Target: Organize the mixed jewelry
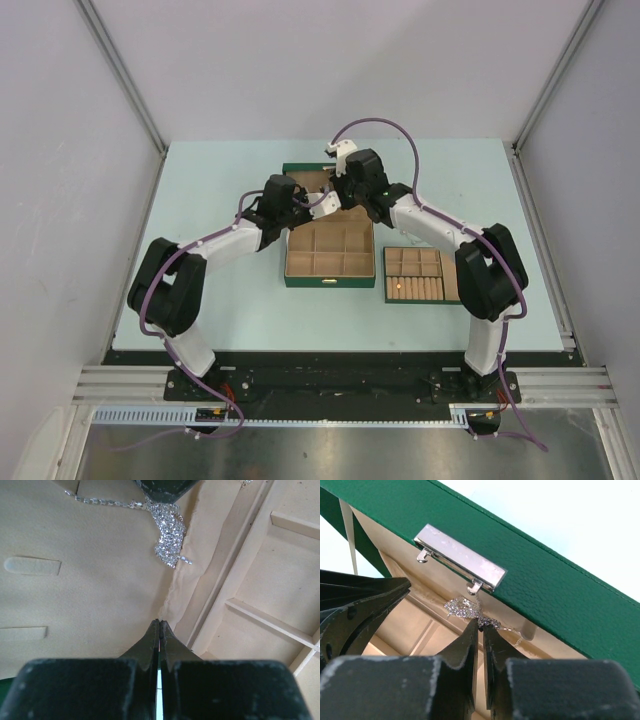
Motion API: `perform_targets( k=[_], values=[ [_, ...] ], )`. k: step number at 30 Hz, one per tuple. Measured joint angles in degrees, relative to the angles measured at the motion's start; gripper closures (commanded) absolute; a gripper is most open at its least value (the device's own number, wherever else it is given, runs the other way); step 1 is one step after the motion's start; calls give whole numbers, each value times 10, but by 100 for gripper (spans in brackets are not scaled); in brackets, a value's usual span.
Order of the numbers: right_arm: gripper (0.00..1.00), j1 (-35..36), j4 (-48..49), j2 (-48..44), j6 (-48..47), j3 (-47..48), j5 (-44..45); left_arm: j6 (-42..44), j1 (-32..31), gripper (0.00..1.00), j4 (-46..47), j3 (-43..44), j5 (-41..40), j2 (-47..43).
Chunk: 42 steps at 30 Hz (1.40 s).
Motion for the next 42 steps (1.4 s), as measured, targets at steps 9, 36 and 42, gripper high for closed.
perform_targets(
  k=[9,36,42],
  values=[
    [76,1,-1,0,-5,0,10,0,0,100,0,0,0,0],
    [76,7,-4,0,-5,0,14,-5,0,100,-13,3,5,-2],
    [77,8,-3,8,-5,0,15,-4,0,100,-22,7,5,-3]
  ],
)
